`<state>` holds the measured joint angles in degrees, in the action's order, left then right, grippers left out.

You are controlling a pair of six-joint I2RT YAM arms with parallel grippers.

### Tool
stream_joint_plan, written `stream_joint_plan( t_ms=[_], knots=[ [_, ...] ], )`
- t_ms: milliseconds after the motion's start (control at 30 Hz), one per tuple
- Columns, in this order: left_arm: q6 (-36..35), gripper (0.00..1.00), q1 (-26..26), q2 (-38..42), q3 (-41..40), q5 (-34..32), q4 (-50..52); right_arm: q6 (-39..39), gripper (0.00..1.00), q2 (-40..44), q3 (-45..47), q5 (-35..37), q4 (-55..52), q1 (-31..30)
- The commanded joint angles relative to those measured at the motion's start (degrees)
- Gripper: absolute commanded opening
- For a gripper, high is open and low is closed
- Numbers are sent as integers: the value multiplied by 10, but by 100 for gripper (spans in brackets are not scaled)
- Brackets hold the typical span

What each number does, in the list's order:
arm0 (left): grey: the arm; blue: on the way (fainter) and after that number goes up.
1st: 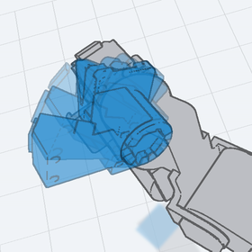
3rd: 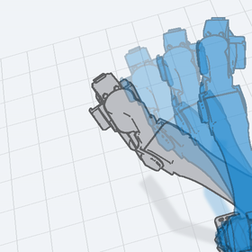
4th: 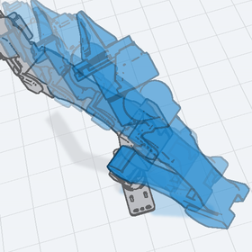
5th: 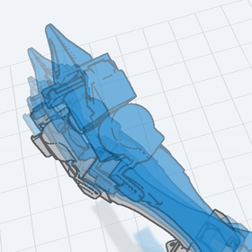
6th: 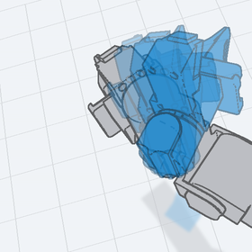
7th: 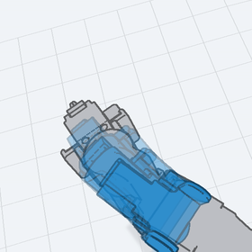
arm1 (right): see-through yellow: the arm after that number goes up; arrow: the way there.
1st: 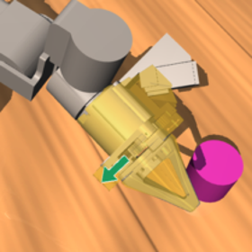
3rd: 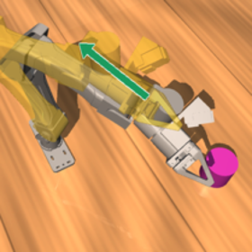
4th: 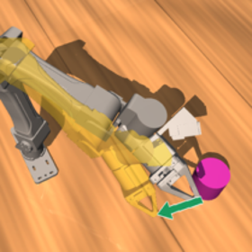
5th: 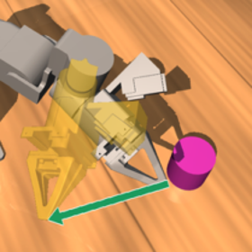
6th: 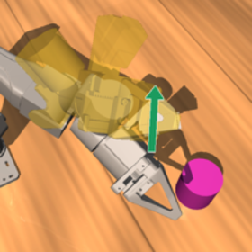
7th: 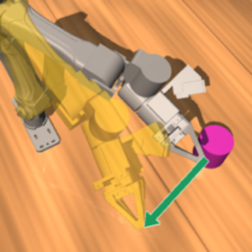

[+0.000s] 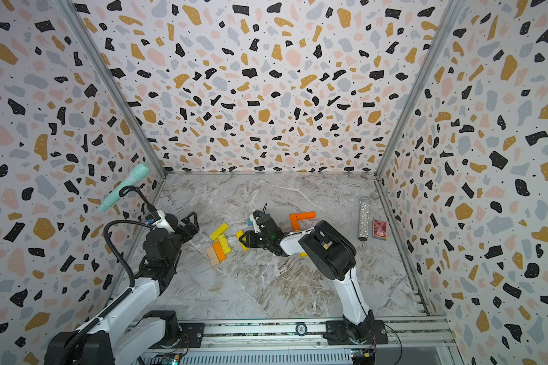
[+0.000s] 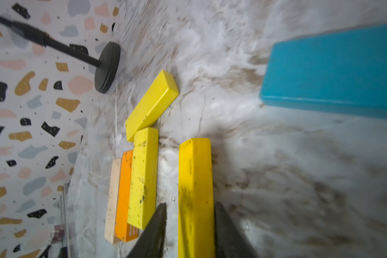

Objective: Assemble the number 6 with building blocks
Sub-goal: Place the building block at the center of the board.

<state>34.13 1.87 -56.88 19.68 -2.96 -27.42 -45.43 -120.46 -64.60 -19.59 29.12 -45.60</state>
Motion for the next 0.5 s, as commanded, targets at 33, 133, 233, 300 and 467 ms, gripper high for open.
stream_joint_plan(
  t_ms=[33, 133, 233, 300, 467],
  knots=[
    [-14, 90, -4, -18, 30, 41, -30, 5, 51, 11, -19, 9, -7, -2],
    [-19, 84, -4, -39, 47, 67, -21, 30, 54, 31, -18, 18, -39, -1],
    [-18, 72, -2, -66, 62, 104, -16, 71, 54, 70, -11, 30, -86, -4],
    [-23, 62, 7, -80, 76, 116, -2, 103, 49, 100, 0, 29, -118, -3],
    [-53, 42, 67, -85, 85, 61, 63, 198, 39, 152, 28, 15, -194, -3]
  ],
)
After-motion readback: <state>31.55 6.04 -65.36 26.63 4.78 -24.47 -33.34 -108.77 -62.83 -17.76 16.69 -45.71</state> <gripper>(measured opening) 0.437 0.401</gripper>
